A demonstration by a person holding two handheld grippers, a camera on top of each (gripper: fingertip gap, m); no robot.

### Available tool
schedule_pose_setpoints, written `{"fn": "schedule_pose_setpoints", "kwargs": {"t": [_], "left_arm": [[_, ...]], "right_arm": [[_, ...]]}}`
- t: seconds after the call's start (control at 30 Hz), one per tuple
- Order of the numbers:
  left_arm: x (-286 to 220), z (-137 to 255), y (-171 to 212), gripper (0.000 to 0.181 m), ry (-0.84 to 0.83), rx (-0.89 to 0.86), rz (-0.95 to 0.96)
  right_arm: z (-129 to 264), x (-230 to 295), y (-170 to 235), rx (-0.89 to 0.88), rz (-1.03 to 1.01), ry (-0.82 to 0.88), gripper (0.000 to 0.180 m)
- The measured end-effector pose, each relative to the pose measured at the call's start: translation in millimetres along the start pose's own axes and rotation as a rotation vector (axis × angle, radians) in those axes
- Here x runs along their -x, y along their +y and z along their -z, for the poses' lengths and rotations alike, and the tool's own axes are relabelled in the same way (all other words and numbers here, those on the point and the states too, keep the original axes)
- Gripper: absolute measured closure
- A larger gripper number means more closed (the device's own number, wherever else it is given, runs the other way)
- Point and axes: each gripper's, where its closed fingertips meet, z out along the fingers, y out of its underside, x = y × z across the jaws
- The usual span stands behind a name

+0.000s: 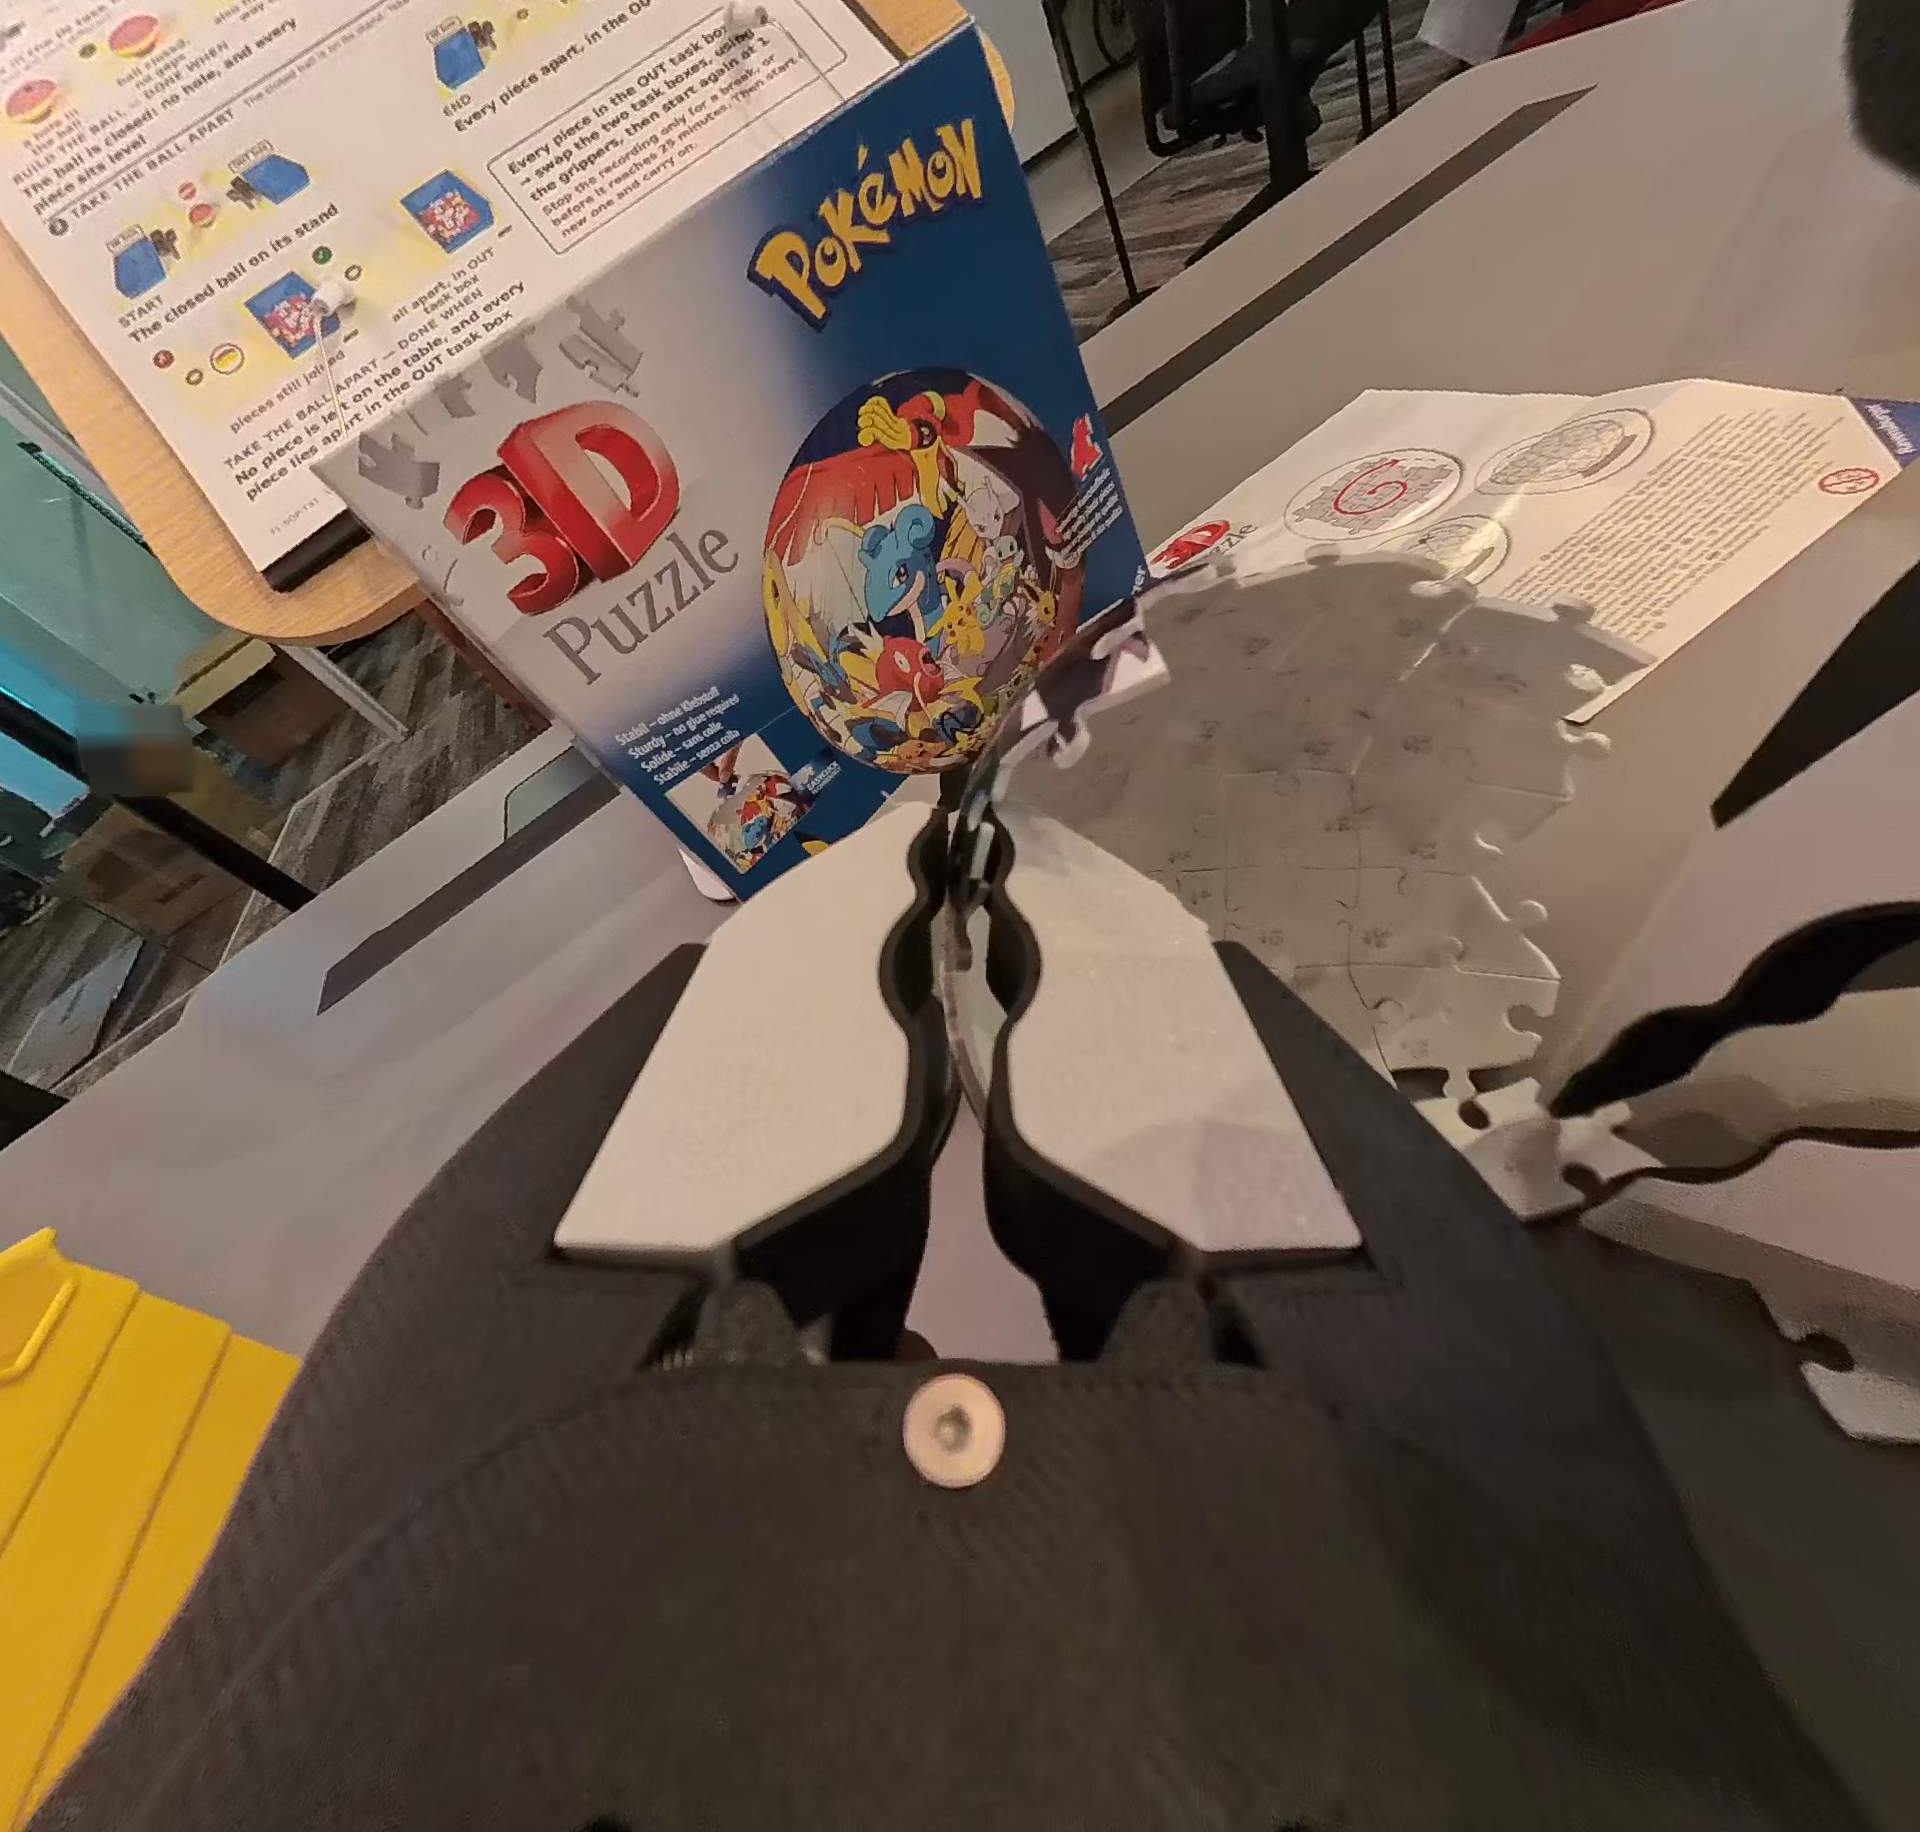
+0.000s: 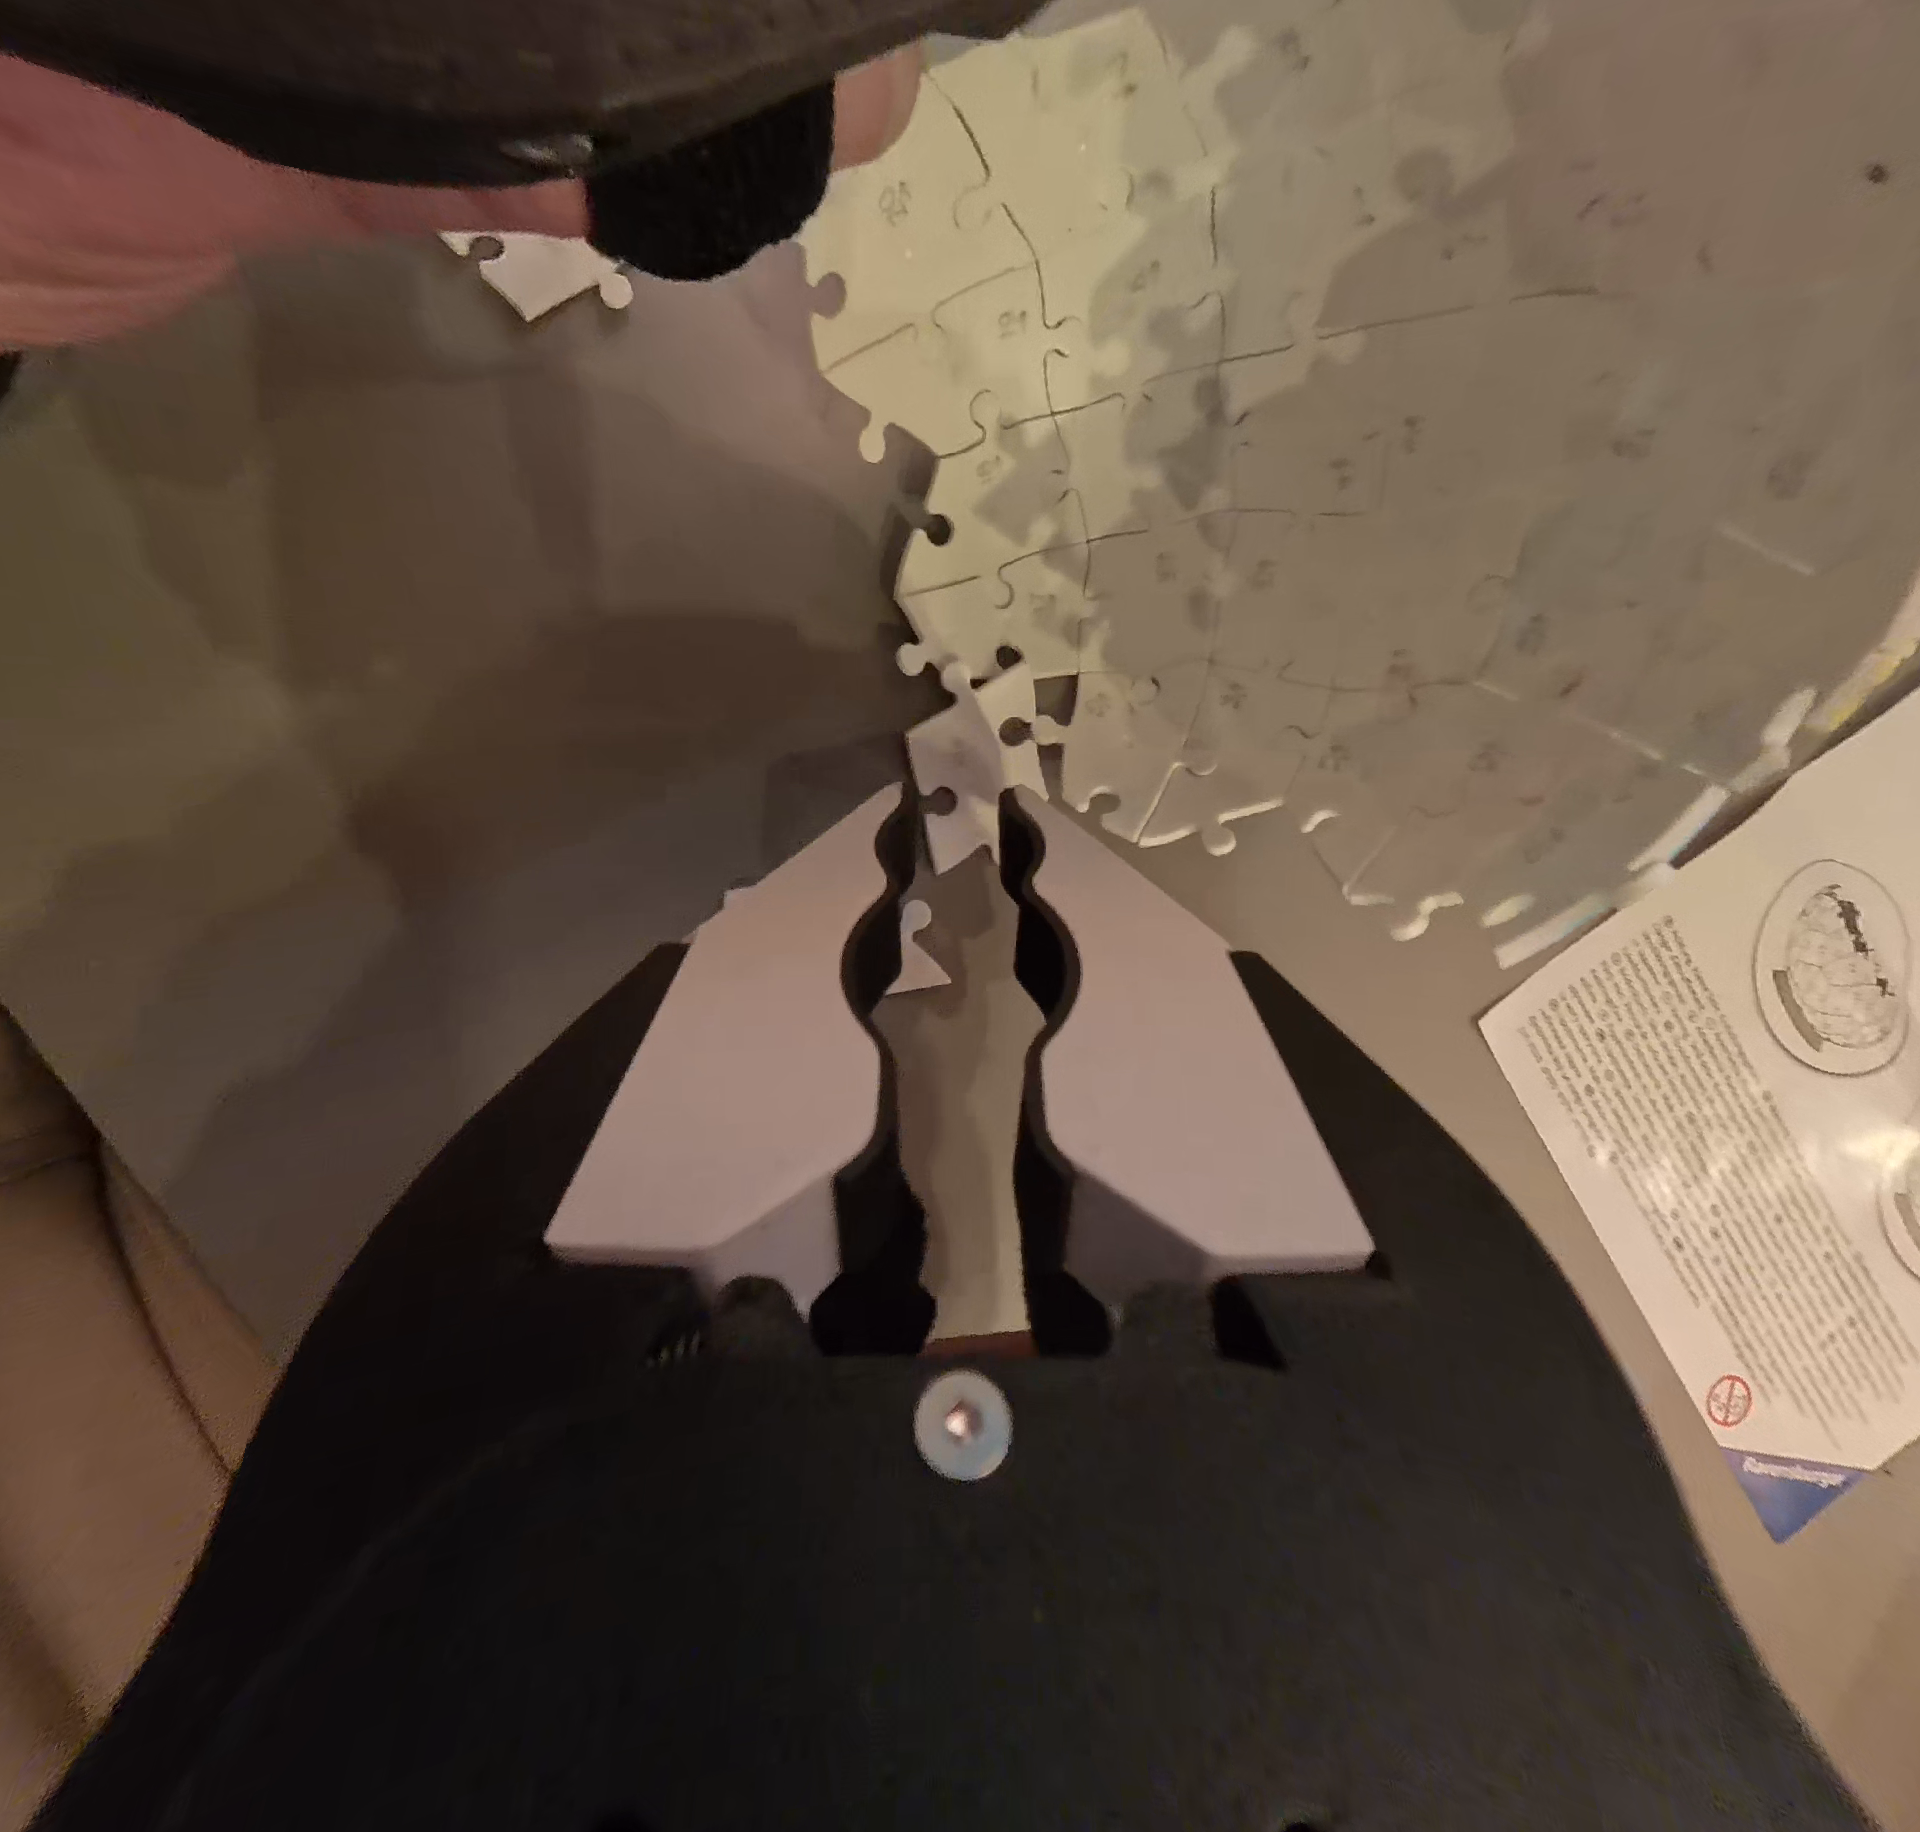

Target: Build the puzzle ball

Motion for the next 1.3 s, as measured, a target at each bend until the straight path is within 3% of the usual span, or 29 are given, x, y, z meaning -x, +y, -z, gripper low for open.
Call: {"fn": "schedule_pose_setpoints", "kwargs": {"t": [0.2, 0.43, 0.57, 0.7, 1.0, 1.17, 1.3], "left_arm": [[-0.1, 0.8, 0.3, 0.176, -0.005, -0.004, 0.002], [2.8, 2.0, 1.8, 0.176, -0.01, -0.001, 0.004], [4.6, 0.8, 3.2, 0.176, -0.015, 0.002, 0.013], [7.4, 0.3, 5.3, 0.176, -0.03, 0.012, 0.025], [13.1, -0.2, 8.5, 0.176, -0.042, 0.018, 0.041], [12.3, -0.1, 7.4, 0.176, -0.041, 0.015, 0.034], [11.4, -0.1, 6.8, 0.176, -0.039, 0.013, 0.035]], "right_arm": [[-0.9, 0.6, -0.1, -0.003, -0.035, 0.013, 0.169], [4.6, -1.2, 3.4, -0.011, -0.061, -0.021, 0.147], [1.3, -0.3, 2.7, -0.027, -0.07, -0.047, 0.145], [-0.8, -0.8, 2.6, -0.04, -0.093, -0.067, 0.16], [4.0, -3.4, 3.2, -0.062, -0.142, -0.057, 0.165], [1.7, -2.2, 9.0, -0.03, -0.179, -0.078, 0.145], [0.6, -2.4, 7.9, -0.037, -0.198, -0.084, 0.161]]}}
